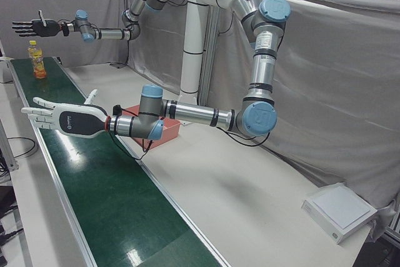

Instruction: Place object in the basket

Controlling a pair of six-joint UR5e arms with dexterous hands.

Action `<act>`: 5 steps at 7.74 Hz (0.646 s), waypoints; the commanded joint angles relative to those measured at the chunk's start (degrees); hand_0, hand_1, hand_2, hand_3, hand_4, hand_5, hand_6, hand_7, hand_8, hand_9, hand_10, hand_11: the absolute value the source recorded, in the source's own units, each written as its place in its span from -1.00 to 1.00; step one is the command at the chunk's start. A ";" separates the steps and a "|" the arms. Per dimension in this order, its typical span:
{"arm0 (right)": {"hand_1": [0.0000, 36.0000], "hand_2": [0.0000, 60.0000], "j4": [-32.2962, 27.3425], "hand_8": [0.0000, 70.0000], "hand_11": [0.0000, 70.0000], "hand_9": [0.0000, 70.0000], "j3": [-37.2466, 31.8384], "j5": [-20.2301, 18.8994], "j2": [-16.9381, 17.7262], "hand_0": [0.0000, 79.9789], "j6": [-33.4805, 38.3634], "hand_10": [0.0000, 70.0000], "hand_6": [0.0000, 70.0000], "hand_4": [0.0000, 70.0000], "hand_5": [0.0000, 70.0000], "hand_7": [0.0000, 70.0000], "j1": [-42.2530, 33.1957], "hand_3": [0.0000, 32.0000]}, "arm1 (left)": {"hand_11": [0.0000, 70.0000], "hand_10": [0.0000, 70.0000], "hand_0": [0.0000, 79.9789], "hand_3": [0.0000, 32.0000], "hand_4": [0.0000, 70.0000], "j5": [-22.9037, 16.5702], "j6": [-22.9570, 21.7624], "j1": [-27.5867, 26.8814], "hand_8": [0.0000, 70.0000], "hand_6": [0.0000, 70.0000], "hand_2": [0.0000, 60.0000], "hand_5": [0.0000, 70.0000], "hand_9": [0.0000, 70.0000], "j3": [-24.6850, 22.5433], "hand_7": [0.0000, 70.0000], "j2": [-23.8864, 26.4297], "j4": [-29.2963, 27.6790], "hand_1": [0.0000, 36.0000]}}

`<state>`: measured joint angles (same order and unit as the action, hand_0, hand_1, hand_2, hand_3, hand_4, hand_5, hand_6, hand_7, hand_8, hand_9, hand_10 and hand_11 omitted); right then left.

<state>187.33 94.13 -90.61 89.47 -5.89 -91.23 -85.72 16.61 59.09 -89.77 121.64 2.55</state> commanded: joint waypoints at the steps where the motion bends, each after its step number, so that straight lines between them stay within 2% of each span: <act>1: -1.00 -1.00 -0.03 -1.00 -1.00 -1.00 0.00 0.00 0.00 -1.00 0.00 -1.00 -1.00 -1.00 -1.00 -1.00 0.00 -1.00 | -0.77 -0.86 0.31 -0.82 -0.61 -0.06 0.00 0.06 -0.83 -0.99 -1.00 -0.63 -0.81 -0.05 -1.00 0.00 0.00 -0.79; 5: -1.00 -1.00 0.05 -1.00 -1.00 -1.00 0.00 0.00 0.00 -1.00 0.00 -1.00 -1.00 -1.00 -1.00 -1.00 0.00 -1.00 | -0.77 -0.86 0.31 -0.82 -0.61 0.02 0.00 0.14 -0.82 -0.99 -1.00 -0.65 -0.80 -0.05 -1.00 0.00 0.00 -0.81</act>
<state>187.30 94.13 -90.62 89.47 -5.91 -91.23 -85.76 16.61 59.15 -89.82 121.64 2.55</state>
